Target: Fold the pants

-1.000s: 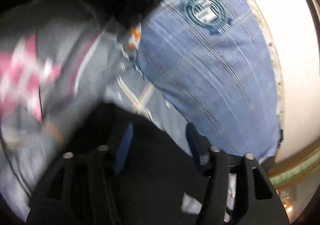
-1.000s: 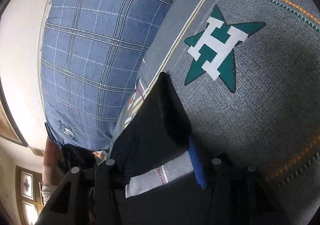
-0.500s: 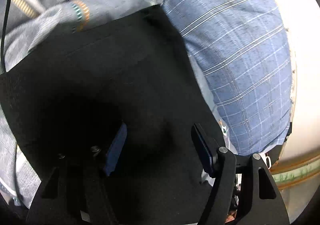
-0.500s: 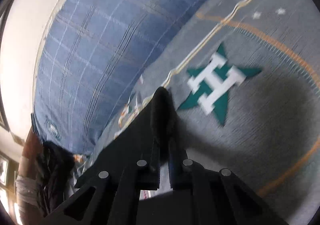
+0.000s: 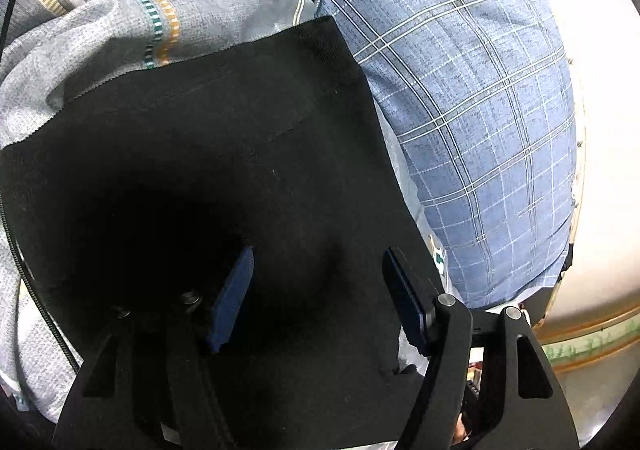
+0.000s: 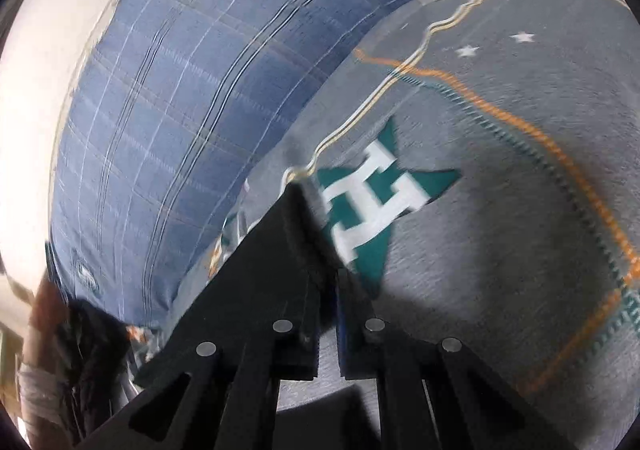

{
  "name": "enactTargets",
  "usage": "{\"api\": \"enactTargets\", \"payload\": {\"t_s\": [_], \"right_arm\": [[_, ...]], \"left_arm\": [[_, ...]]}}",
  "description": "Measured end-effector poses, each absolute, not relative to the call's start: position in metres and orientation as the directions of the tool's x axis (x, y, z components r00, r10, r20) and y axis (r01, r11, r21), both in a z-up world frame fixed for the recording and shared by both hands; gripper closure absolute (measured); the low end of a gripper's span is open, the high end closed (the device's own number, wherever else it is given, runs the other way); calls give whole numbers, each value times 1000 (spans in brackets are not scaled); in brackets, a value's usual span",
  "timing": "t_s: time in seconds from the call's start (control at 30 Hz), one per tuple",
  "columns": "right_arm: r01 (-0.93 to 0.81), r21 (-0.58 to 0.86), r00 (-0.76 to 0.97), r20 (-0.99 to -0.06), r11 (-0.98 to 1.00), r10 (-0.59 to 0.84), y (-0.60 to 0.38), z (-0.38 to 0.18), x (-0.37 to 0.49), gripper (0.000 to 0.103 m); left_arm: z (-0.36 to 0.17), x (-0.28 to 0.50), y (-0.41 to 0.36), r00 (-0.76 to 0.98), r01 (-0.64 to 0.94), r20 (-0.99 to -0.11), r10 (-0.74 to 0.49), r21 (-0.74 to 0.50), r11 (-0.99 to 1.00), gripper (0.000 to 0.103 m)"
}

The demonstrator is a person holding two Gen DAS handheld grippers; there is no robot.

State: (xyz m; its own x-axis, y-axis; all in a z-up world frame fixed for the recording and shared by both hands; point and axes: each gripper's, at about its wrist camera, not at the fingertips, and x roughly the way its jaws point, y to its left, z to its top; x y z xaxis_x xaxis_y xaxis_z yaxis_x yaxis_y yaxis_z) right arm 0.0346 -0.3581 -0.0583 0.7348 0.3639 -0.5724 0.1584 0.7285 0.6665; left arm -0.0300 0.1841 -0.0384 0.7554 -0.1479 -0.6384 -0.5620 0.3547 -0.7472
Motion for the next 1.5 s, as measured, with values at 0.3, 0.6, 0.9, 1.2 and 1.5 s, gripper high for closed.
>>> {"api": "enactTargets", "payload": {"t_s": [0.3,0.6,0.9,1.2,1.5], "right_arm": [[150,629,772,-556,763,307,-371,-35,9,98],[-157,280,778,-556,947,293,-284,0,-1,90],[-55,334,684,-674,941,279,-290,-33,30,71],[-116,273,695,-665,955,275,-281,-35,25,66],[-136,226,708,-659,965,254,-254,-34,23,27]], "left_arm": [[-41,-30,180,767,-550,-627,-136,-753,362,30],[-42,-28,177,774,-548,-622,-115,-750,371,28],[-45,-30,180,794,-525,-595,-128,-775,351,24],[-45,-28,179,791,-521,-597,-132,-772,364,24],[-46,-31,181,799,-516,-588,-127,-778,358,24]]}}
